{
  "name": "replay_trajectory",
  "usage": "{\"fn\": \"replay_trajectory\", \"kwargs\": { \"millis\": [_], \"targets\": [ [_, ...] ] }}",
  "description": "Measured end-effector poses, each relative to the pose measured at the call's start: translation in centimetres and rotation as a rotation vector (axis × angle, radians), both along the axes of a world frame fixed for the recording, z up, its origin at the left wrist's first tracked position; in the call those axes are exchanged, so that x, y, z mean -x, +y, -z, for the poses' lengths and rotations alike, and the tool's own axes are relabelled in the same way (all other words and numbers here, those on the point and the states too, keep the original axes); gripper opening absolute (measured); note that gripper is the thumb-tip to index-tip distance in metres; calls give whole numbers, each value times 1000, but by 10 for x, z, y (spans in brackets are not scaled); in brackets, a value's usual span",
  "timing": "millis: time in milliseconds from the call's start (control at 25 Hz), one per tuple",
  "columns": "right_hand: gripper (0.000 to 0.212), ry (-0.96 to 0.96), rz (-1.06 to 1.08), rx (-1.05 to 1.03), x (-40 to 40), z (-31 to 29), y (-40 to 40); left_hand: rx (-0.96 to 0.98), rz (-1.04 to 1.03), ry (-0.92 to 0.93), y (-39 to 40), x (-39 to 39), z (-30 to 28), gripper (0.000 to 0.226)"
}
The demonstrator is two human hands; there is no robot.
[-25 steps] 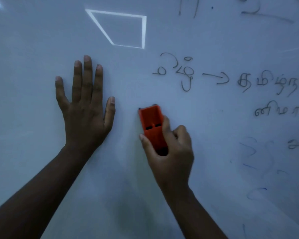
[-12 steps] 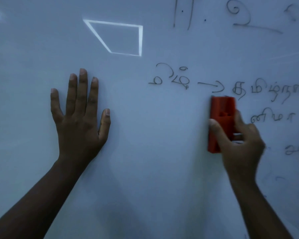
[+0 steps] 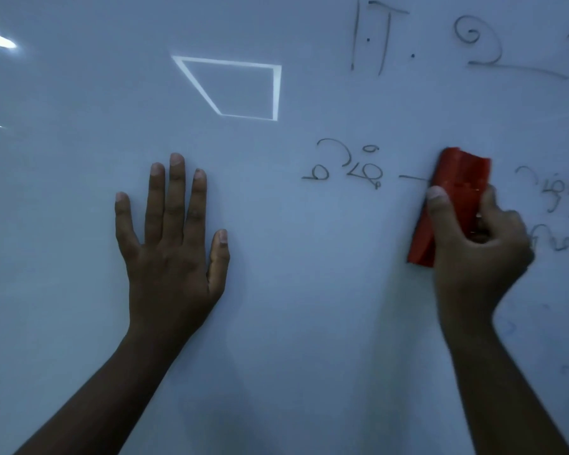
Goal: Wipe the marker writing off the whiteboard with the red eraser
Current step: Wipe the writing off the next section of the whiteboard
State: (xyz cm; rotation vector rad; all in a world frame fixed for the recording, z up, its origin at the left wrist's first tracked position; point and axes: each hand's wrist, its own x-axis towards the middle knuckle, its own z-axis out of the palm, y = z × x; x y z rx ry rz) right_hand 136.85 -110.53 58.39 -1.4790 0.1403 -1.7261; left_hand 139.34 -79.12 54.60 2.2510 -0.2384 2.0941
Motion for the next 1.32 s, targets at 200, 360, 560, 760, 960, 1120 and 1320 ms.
{"fn": "replay_trajectory", "kwargs": {
  "millis": [200, 360, 560, 760, 960, 1120, 1320],
  "targets": [
    [63, -15, 2, 373, -5, 9, 112, -3, -20, 3, 0, -2, 1, 67],
    [66, -8, -4, 595, 6, 0, 165, -24, -17, 4, 3, -3, 2, 71],
    [66, 12, 46, 579, 4, -22, 138, -11, -14, -20, 4, -3, 2, 71],
    [65, 40, 106, 361, -4, -12, 35, -10, -33, -51, 3, 1, -1, 69],
    [66, 70, 146, 145, -1, -32, -46, 9, -29, -113, 3, 10, -39, 65],
    [70, 67, 161, 55, -4, -62, -59, -24, 5, -146, 6, 3, -112, 65],
    [71, -43, 175, 116, -23, -78, -10, -32, -27, -107, 1, -14, -123, 68]
  ]
}}
